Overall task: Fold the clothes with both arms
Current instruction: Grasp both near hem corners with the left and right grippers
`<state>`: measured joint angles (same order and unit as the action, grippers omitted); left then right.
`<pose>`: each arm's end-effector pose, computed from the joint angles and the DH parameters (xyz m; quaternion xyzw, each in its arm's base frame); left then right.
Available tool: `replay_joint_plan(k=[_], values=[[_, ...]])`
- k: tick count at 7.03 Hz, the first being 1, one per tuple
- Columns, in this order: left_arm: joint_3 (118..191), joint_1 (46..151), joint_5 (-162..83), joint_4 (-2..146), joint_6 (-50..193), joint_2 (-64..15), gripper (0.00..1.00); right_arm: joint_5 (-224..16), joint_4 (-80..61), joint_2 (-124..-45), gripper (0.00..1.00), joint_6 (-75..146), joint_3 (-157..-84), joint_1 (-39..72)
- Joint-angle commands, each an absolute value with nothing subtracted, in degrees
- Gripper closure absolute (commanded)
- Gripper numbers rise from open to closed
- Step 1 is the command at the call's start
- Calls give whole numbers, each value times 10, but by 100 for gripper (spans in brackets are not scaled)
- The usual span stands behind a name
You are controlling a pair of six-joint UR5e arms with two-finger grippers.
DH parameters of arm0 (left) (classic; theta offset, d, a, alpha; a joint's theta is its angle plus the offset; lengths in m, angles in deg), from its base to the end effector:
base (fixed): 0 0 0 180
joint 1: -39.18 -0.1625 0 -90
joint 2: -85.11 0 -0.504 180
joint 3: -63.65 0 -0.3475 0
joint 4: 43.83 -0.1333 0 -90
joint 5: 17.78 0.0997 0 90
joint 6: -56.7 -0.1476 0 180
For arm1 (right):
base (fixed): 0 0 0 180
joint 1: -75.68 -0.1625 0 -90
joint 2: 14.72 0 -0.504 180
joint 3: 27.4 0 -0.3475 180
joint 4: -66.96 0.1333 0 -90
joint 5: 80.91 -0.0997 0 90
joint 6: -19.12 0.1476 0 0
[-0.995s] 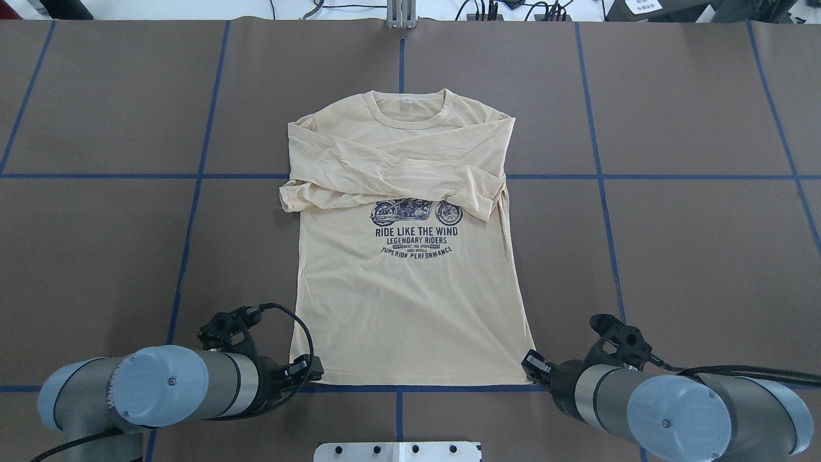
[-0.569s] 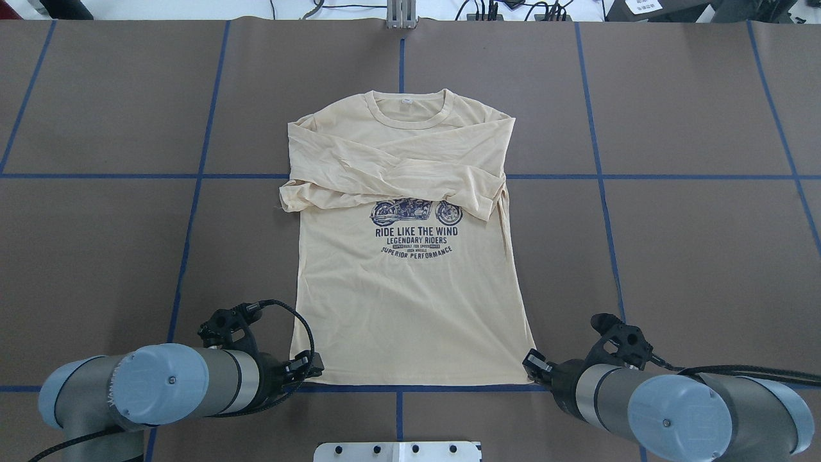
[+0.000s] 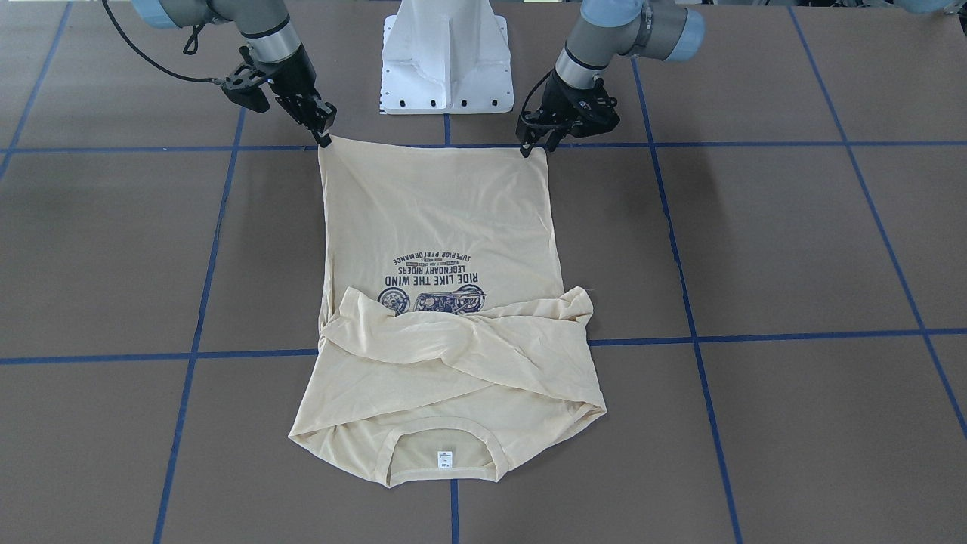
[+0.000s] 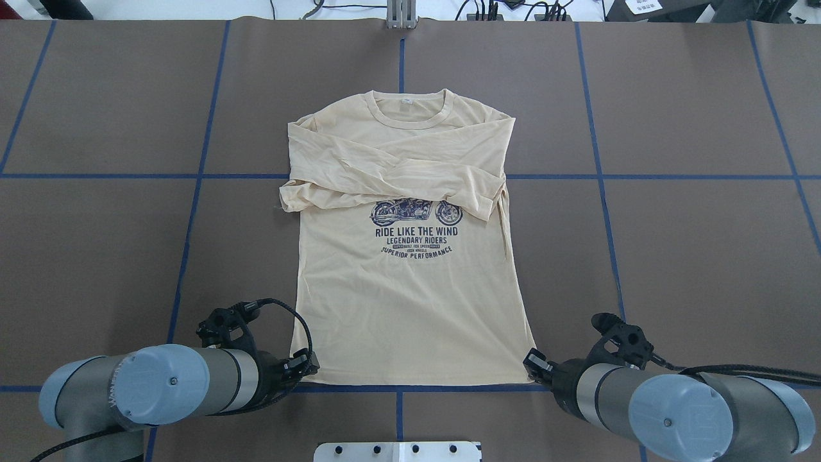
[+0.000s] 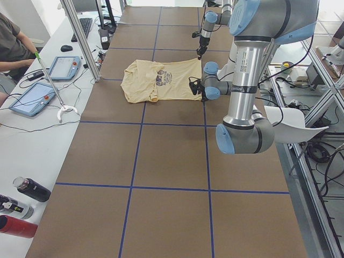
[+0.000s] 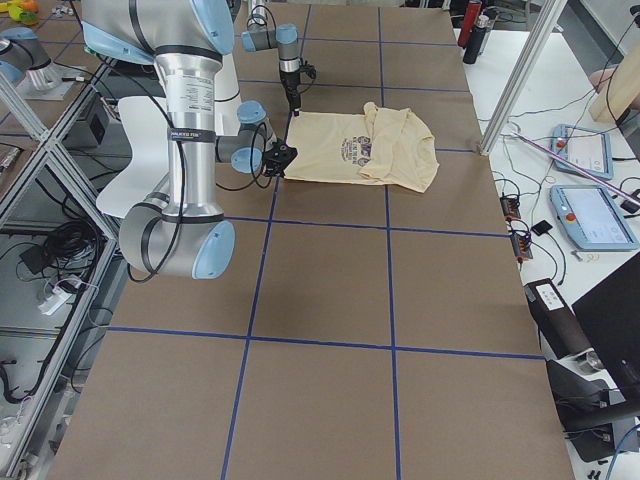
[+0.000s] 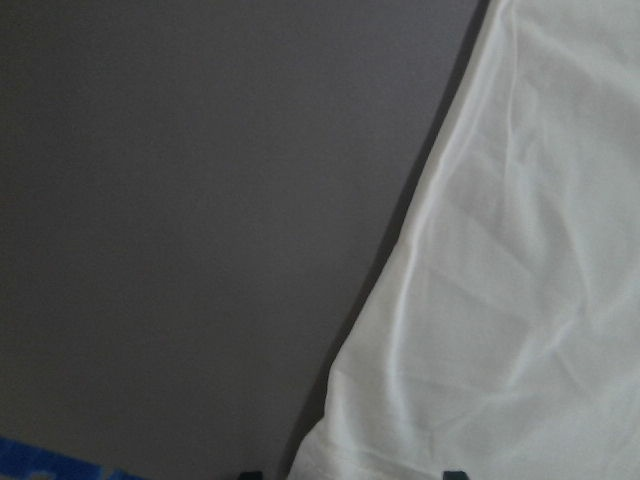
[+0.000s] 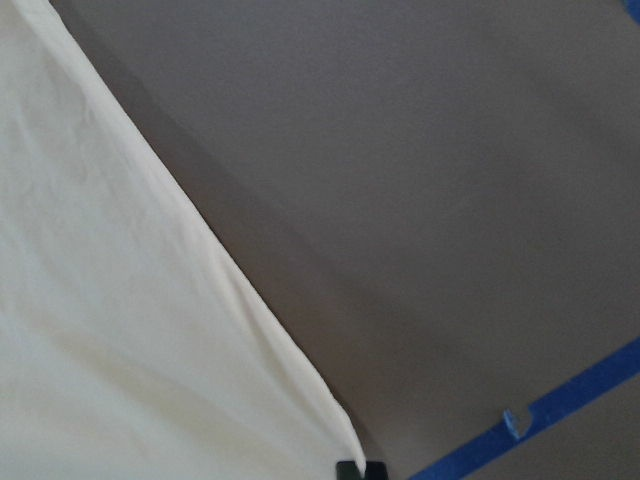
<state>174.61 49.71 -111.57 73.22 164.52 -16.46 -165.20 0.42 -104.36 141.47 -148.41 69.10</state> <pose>0.5393 -0.2259 0.4580 -0.0602 0.4937 -0.1965 0.8450 -0.4573 -0.2017 0.4887 -0.0594 -0.4581 0.3171 0.8283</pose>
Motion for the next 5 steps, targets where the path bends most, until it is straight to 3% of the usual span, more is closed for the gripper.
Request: replay_joint_plan(k=[1, 2, 5], values=[[1746, 497, -1116, 732, 1649, -164, 93, -1652, 4, -1044, 96, 1415, -1484, 691], [1746, 499, -1111, 732, 1655, -165, 100, -1652, 4, -1044, 96, 1415, -1484, 691], [1785, 502, -1096, 703, 1667, -141, 100, -1652, 4, -1044, 96, 1415, -1485, 690]])
